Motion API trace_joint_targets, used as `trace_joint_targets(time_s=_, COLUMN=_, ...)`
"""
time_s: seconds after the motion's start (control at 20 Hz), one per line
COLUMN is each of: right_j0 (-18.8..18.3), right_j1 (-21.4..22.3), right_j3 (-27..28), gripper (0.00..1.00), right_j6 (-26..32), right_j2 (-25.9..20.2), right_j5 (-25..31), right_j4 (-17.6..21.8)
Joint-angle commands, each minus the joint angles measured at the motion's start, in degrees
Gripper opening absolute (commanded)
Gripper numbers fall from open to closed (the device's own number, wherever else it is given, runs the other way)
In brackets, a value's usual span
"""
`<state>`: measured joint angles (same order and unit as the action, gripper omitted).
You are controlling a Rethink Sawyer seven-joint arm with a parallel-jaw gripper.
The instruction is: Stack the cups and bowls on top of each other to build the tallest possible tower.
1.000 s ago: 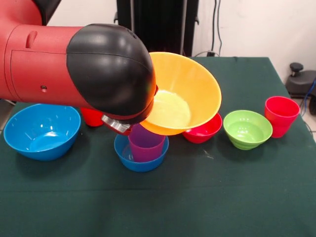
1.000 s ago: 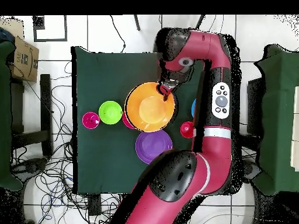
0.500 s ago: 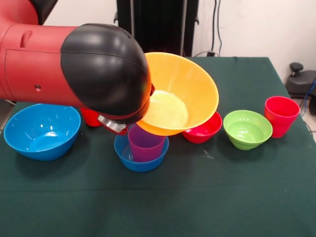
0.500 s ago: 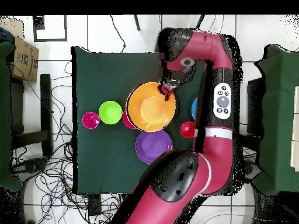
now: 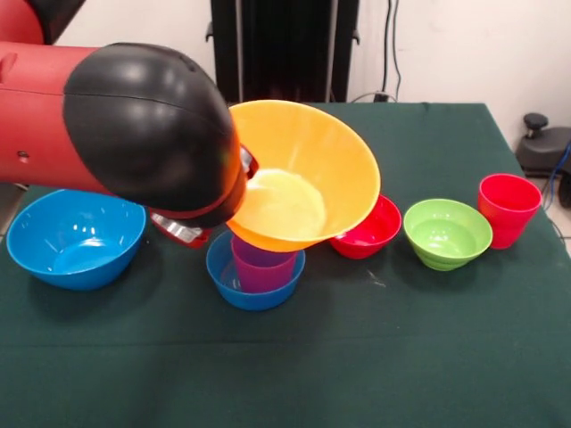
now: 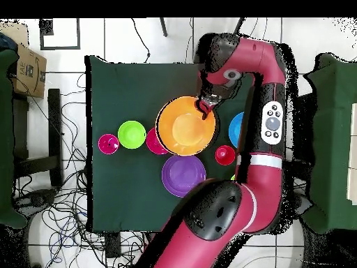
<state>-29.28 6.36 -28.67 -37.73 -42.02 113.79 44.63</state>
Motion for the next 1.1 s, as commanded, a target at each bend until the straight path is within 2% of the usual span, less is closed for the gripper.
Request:
trace_joint_targets(time_s=0.05, right_j0=-1.1, right_j1=-1.5, right_j3=2.8, gripper=0.00, right_j6=15.5, right_j2=-1.8, right_j5=3.1, right_j4=3.8)
trace_joint_targets(time_s=0.55, right_j0=-2.7, right_j1=-1.0, right_j3=-1.5, gripper=0.00, right_j6=12.8, right_j2=-0.9, right_j5=-0.5, right_j4=-0.1)
trace_joint_targets(time_s=1.1, right_j0=-3.7, right_j1=-2.2, right_j3=-2.7, gripper=0.00, right_j6=11.6, right_j2=-1.2, right_j5=-1.4, right_j4=-2.6)
